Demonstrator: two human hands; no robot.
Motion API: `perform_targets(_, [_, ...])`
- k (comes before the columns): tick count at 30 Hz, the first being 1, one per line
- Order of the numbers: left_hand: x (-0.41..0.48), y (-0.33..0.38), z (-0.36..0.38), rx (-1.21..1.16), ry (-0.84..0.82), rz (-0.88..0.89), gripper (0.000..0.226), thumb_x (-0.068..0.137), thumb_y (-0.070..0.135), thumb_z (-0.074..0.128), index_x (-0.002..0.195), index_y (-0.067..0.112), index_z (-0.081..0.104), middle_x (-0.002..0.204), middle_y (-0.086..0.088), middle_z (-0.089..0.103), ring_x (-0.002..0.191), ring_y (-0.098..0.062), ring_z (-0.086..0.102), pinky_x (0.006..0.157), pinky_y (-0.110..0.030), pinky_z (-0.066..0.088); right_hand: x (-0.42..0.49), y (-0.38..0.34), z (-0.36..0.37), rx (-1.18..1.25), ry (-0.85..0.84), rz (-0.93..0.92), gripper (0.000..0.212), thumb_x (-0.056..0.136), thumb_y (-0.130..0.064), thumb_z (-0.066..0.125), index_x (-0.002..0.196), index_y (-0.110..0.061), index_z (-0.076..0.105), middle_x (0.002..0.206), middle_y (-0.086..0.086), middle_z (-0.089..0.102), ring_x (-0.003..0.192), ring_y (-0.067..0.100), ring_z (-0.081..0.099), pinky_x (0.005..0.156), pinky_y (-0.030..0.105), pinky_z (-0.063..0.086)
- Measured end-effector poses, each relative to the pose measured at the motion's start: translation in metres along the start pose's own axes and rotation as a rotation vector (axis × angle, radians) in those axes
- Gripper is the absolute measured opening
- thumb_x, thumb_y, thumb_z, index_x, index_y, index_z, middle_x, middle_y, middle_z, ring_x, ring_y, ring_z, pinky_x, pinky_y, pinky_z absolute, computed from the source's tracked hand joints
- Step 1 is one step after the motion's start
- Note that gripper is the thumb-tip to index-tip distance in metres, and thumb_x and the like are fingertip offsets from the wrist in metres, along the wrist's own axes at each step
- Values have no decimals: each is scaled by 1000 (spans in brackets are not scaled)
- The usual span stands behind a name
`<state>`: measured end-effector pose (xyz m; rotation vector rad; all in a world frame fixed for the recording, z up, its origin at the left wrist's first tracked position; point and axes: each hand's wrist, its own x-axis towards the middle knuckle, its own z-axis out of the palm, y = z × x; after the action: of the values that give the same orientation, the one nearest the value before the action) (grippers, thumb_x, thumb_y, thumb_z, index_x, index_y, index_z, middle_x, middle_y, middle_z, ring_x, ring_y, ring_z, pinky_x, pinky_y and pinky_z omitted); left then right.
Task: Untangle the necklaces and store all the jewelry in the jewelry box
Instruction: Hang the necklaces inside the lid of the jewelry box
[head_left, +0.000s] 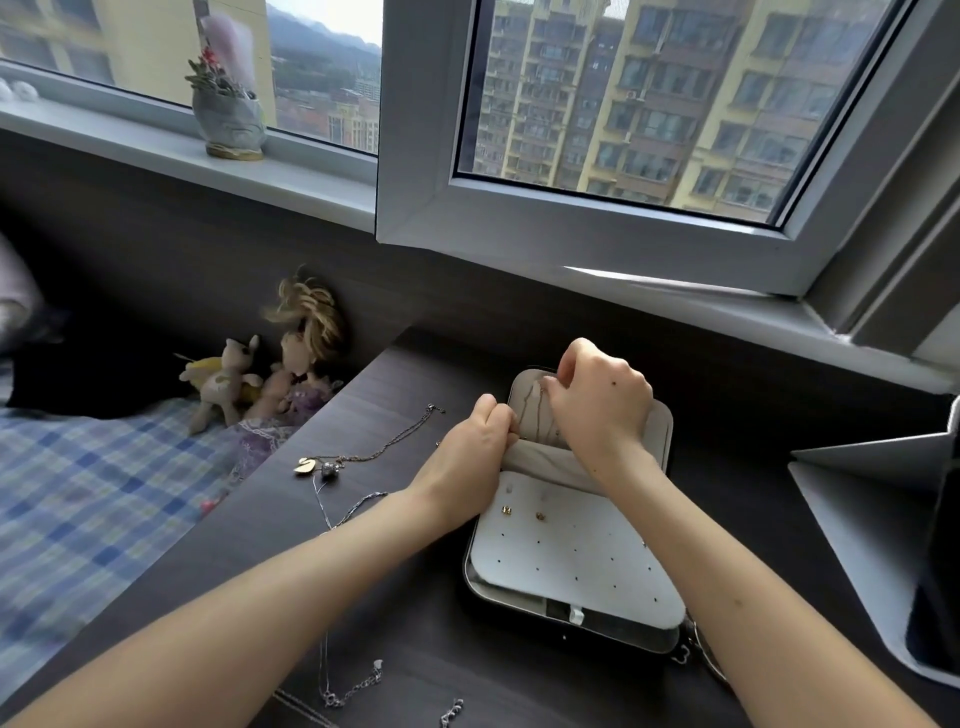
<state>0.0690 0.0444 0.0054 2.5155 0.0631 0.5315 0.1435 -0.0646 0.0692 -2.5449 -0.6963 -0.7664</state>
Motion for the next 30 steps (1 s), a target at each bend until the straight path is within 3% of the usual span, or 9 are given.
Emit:
perform_targets(5, [0, 1, -1, 20, -7, -9, 8, 96, 4, 41, 99, 4, 49, 97, 2, 30, 64, -22, 40, 56, -28, 26, -11, 6, -2, 100, -65, -150, 14, 88, -32, 62, 88, -20, 70, 76, -3, 69, 74, 20, 64, 67, 29, 49])
perform_targets(8, [0, 2, -1, 22, -6, -9, 7, 97, 4, 41, 99, 5, 48, 96, 2, 29, 65, -21, 39, 57, -27, 25, -22, 5, -13, 33, -339, -172, 21, 89, -28, 53, 98, -28, 72, 91, -7, 71, 88, 17, 64, 73, 29, 50])
perform_targets(11, [0, 2, -1, 9, 3, -10, 9, 98, 7, 40, 98, 5, 48, 96, 1, 31, 66, -21, 39, 60, -31, 29, -28, 2, -19, 104, -626, -41, 33, 85, -18, 53, 113, -29, 66, 105, -7, 67, 95, 15, 61, 72, 26, 49])
perform_targets(14, [-1, 2, -1, -2, -5, -9, 6, 96, 6, 43, 99, 5, 49, 96, 2, 32, 67, -20, 40, 61, -36, 36, -24, -4, -27, 427, -889, 266, 31, 81, -6, 51, 108, -14, 65, 65, 1, 55, 53, 13, 49, 46, 22, 38])
perform_targets(17, [-1, 1, -1, 3, -6, -19, 8, 93, 6, 47, 100, 6, 49, 96, 3, 32, 68, -19, 40, 60, -33, 33, -19, -7, -32, 542, -1014, 416, 21, 77, 3, 48, 94, -4, 58, 45, -1, 29, 37, 11, 22, 42, 19, 18])
perform_targets(21, [0, 0, 0, 13, 7, -7, 7, 94, 4, 44, 98, 7, 48, 96, 4, 32, 65, -16, 38, 58, -25, 27, -18, -6, -37, 663, -1046, 474, 11, 77, 2, 48, 75, -8, 45, 42, -3, 27, 36, 10, 20, 42, 19, 16])
perform_targets(23, [1, 1, -1, 21, 4, 1, 8, 95, 4, 42, 98, 7, 49, 96, 3, 33, 65, -16, 39, 57, -25, 26, -22, -4, -40, 707, -968, 476, 15, 78, 1, 49, 70, -11, 51, 43, -3, 30, 39, 11, 21, 45, 22, 16])
perform_targets(27, [5, 1, -2, 52, -54, -10, 12, 96, 5, 39, 101, 6, 49, 97, 0, 36, 70, -21, 43, 60, -25, 28, -29, -3, -42, 711, -729, 428, 35, 77, 2, 50, 105, -14, 64, 47, -4, 44, 37, 7, 31, 40, 21, 24])
perform_targets(30, [11, 0, -4, 91, -177, -70, 11, 97, 8, 38, 98, 8, 48, 99, -4, 39, 81, -26, 49, 67, -28, 31, -33, -4, -51, 690, -682, 367, 29, 80, 2, 52, 101, -12, 67, 52, -4, 44, 30, 0, 35, 36, 17, 27])
